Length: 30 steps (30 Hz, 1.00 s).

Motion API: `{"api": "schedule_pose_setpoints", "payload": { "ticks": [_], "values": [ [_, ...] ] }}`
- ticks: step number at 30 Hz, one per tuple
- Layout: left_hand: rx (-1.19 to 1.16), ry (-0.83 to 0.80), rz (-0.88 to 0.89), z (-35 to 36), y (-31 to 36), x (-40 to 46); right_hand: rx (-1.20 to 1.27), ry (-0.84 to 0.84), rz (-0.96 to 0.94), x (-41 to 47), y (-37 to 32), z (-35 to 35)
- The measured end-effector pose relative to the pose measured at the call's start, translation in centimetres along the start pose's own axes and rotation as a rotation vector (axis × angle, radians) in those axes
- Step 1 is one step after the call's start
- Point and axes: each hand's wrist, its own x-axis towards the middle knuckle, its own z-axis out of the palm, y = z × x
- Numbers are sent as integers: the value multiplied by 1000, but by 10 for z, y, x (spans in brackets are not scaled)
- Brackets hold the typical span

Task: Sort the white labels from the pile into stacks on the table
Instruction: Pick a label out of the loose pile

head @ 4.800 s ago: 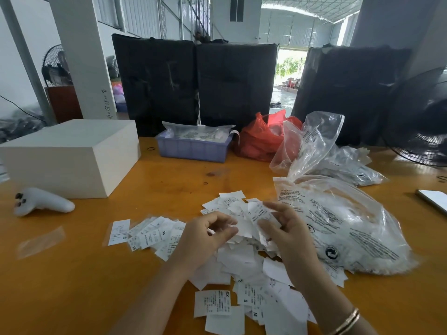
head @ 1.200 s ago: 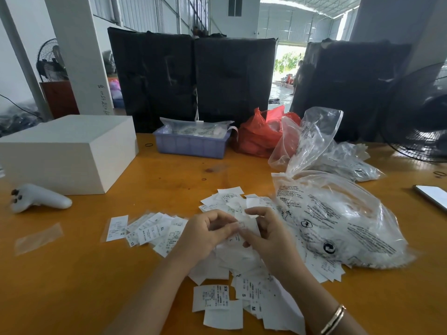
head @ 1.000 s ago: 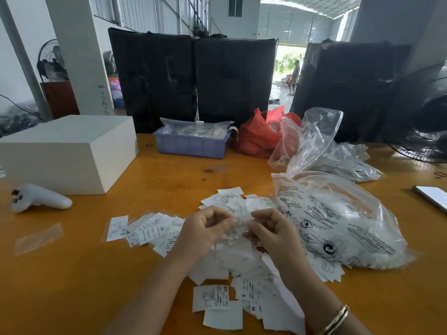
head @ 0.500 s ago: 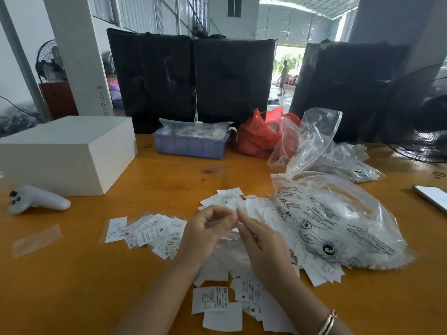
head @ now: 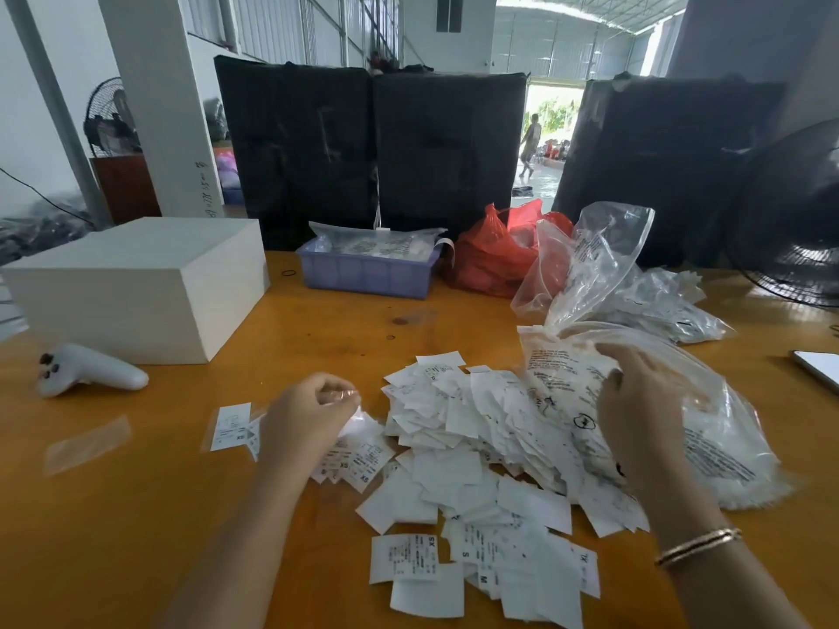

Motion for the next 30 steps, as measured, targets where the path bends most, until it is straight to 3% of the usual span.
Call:
{"api": "schedule_pose_setpoints", "payload": {
  "ticks": [3, 5, 9, 20, 24, 26, 28, 30],
  "values": [
    [388, 20, -12, 0, -10, 2, -64, -127, 166, 8, 12, 0],
    [528, 83, -14, 3, -12, 2, -124, -215, 216, 8, 19, 4],
    [486, 270, 154, 5, -3, -2, -197, -283, 201, 5, 27, 14],
    [291, 194, 511, 26, 16, -21, -125, 131, -36, 1, 27, 8],
    [128, 80, 594, 32, 23, -27, 232, 159, -174, -13, 1, -1],
    [-51, -74, 546, 34, 27, -31, 595, -32, -14, -25, -21, 1],
    [-252, -275, 436, 37, 32, -37, 962, -348, 214, -38, -43, 6],
    [-448, -426, 334, 40, 33, -40, 1140, -543, 349, -50, -53, 13]
  ]
}}
